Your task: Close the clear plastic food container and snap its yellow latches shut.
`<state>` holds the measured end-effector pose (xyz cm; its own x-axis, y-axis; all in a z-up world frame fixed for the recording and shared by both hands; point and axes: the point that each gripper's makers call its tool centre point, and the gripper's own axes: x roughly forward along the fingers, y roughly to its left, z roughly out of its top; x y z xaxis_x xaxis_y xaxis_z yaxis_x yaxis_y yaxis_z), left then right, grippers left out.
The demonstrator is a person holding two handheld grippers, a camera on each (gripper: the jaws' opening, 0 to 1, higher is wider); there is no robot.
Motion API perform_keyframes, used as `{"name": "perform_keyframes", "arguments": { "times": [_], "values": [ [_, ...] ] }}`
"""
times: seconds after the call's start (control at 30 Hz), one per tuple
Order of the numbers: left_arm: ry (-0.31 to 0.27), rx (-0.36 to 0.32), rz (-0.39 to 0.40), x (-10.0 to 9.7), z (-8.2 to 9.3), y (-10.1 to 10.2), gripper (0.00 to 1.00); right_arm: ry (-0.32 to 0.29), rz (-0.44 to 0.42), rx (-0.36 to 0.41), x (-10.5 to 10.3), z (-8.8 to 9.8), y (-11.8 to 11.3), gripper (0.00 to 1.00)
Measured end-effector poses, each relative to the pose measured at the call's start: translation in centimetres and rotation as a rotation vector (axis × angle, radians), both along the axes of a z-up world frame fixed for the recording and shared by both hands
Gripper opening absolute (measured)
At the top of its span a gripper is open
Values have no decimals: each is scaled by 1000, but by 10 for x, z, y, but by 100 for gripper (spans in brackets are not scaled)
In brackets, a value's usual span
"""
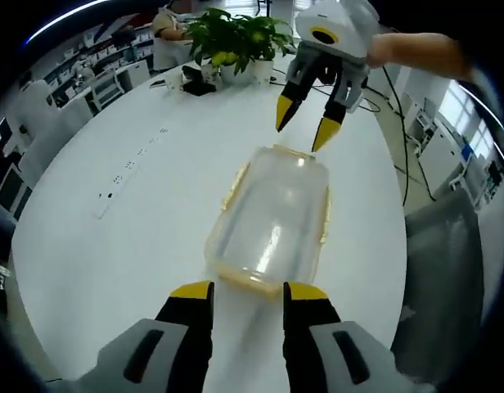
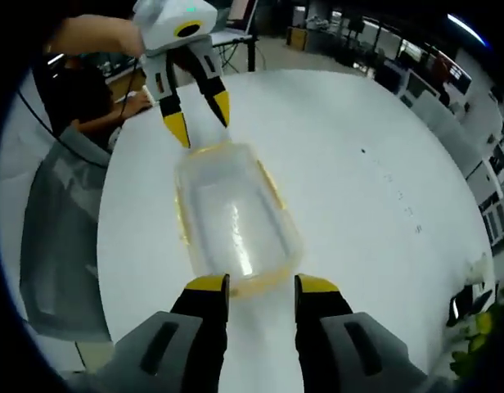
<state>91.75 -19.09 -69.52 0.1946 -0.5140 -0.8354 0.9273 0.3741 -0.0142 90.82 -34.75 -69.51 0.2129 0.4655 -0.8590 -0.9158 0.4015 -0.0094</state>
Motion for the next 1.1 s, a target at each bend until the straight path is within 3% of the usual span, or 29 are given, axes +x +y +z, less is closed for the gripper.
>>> {"name": "perform_keyframes", "arguments": {
  "times": [0.17, 0.57, 0.67, 0.8, 1.1],
  "values": [
    [13, -5, 51, -4, -6, 1, 26, -4, -38, 16, -3, -4, 4, 27],
    [45, -89, 222, -4, -8, -1, 22, 4, -166, 75, -3, -12, 6, 25],
    [94, -147, 282, -7, -8, -6, 22, -3, -196, 87, -2, -12, 6, 25],
    [70, -130, 281, -5, -10, -4, 21, 2, -240, 112, 0, -12, 6, 24],
    [115, -165, 363, -4, -16, 0, 18, 11, -284, 143, 3, -12, 5, 22]
  ]
}}
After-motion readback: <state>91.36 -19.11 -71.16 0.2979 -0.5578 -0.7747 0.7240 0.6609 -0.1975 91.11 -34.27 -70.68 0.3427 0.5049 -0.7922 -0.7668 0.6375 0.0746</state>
